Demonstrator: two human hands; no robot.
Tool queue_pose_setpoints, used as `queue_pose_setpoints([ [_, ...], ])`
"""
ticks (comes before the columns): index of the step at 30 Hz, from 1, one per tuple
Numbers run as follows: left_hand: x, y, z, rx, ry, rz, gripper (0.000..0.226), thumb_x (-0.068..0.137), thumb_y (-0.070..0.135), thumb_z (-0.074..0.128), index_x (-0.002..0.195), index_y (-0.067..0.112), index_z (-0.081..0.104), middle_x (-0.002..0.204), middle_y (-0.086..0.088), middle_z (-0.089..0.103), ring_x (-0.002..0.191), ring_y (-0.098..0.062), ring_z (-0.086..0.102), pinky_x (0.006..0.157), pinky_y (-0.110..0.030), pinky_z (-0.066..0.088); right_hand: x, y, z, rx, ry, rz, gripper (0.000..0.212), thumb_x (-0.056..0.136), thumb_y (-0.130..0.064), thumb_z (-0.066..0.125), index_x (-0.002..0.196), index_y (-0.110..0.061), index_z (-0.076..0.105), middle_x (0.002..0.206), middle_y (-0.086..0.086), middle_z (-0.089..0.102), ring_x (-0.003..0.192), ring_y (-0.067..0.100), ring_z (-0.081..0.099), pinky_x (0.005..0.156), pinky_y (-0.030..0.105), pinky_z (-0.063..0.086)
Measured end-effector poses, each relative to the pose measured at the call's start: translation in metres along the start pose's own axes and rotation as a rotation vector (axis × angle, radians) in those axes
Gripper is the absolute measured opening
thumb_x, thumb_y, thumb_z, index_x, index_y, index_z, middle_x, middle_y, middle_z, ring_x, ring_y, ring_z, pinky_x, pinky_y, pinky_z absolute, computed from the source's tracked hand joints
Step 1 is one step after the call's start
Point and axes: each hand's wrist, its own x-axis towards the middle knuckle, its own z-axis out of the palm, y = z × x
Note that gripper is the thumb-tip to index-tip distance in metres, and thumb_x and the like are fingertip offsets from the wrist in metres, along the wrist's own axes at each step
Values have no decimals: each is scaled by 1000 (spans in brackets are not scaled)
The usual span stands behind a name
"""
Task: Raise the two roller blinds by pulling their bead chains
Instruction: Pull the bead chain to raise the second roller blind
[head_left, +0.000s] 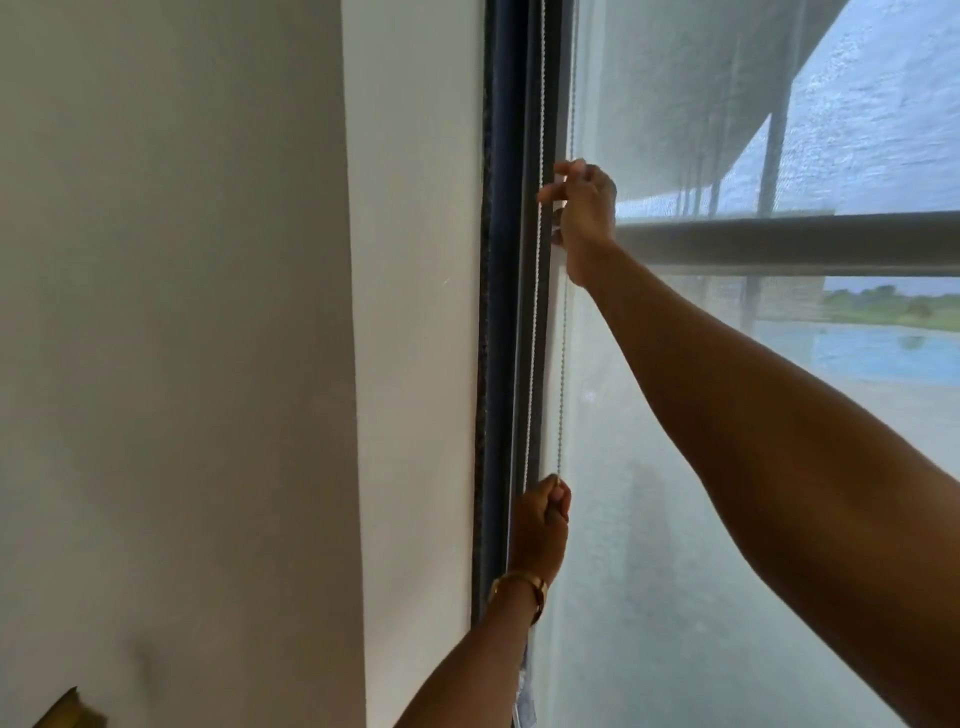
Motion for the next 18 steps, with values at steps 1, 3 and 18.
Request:
queue_pose_setpoints([
  [1, -9, -8, -2, 19, -10, -3, 42, 86, -5, 35, 54, 22, 33, 46, 9, 31, 50, -5, 28, 53, -21, 23, -2, 1, 2, -15, 43, -35, 30, 96, -10, 32, 84, -19, 58, 69, -3, 57, 61, 7, 49, 62, 21, 38],
  [3, -24, -22, -7, 56, -74, -32, 39, 81, -3, 32, 53, 24, 32, 48, 8, 30, 52, -6, 27, 55, -26, 25, -15, 13, 3, -58, 43, -118, 39, 87, 4, 30, 67, -21, 51, 67, -3, 50, 61, 7, 44, 59, 20, 35],
  [18, 86, 120, -71, -189, -165, -2, 69, 97, 50, 13, 121, 2, 56, 117, -18, 66, 94, -21, 64, 79, -26, 50, -111, 116, -28, -248, 77, -139, 30, 88, 4, 31, 69, -15, 44, 62, -1, 46, 58, 10, 44, 52, 16, 38],
])
